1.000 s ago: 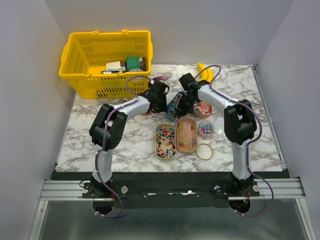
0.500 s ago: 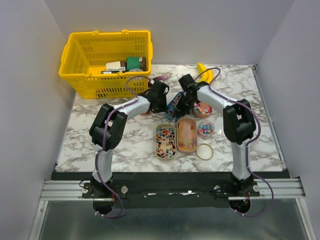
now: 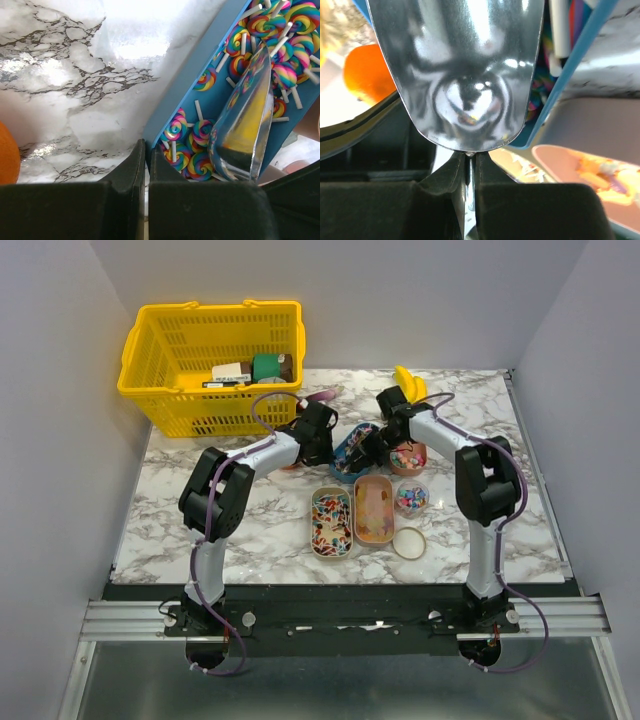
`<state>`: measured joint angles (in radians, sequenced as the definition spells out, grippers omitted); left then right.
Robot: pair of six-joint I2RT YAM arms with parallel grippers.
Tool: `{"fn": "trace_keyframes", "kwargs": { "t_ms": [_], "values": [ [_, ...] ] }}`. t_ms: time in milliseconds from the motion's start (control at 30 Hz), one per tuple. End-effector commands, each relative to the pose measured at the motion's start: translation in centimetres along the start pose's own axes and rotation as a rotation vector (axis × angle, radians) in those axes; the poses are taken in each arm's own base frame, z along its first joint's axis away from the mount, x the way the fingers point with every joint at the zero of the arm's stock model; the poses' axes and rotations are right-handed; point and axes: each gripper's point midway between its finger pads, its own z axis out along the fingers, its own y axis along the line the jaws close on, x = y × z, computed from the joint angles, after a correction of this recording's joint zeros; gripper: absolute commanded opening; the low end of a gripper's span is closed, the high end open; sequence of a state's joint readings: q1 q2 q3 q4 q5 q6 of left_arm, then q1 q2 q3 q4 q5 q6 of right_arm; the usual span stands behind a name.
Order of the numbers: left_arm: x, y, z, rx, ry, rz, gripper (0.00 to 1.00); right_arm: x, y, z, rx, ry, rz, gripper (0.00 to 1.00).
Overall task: Pack the candies
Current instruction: Scoop the fake candies from the storage box.
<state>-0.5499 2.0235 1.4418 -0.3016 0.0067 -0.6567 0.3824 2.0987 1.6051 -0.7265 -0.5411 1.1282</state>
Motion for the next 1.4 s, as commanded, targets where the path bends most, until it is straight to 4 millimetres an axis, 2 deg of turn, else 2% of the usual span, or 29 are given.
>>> {"fn": "trace_keyframes", "kwargs": {
  "t_ms": [0,167,233,267,300,500,833,1067,1233,1367],
  "values": [
    [2.5,4.1,0.5,-0.137,0.086,-0.002,0.00,0.8,1.0,-2.0,-0.071,0.073,0.133,0.01],
    [2.2,4.1,0.5,-0.142,0.076,-0.003,0.00,-1.7,0.8,-3.2,-0.079,-0.013,0.162,0.01],
    [2.1,4.0,0.5,-0.140,0.071,-0.003,0.00,-2.8,-0.5,-3.1,-0.003,-0.072,0.132,0.01],
    [2.0,3.9,0.5,-0.139,0.069,-0.003,0.00,-3.6,-0.4,-3.0,0.023,-0.098,0.115,0.01],
    [1.9,3.9,0.5,-0.140,0.068,-0.003,0.00,-4.7,-1.4,-2.7,0.079,-0.153,0.100,0.01],
    [1.7,3.7,0.5,-0.135,0.066,0.000,0.00,-5.8,-6.7,-0.4,0.255,-0.192,0.059,0.01],
    [1.6,3.4,0.8,-0.127,0.071,-0.008,0.00,-7.4,-11.5,0.8,0.468,-0.308,-0.020,0.00],
    [1.6,3.4,0.6,-0.126,0.068,-0.008,0.00,-8.9,-12.5,1.1,0.526,-0.355,-0.028,0.01],
    [1.7,3.3,0.6,-0.118,0.074,-0.006,0.00,-10.3,-11.4,0.3,0.543,-0.394,-0.119,0.01],
    [1.7,3.1,0.7,-0.115,0.080,-0.006,0.00,-9.9,-10.6,0.3,0.516,-0.382,-0.218,0.01]
  ]
}}
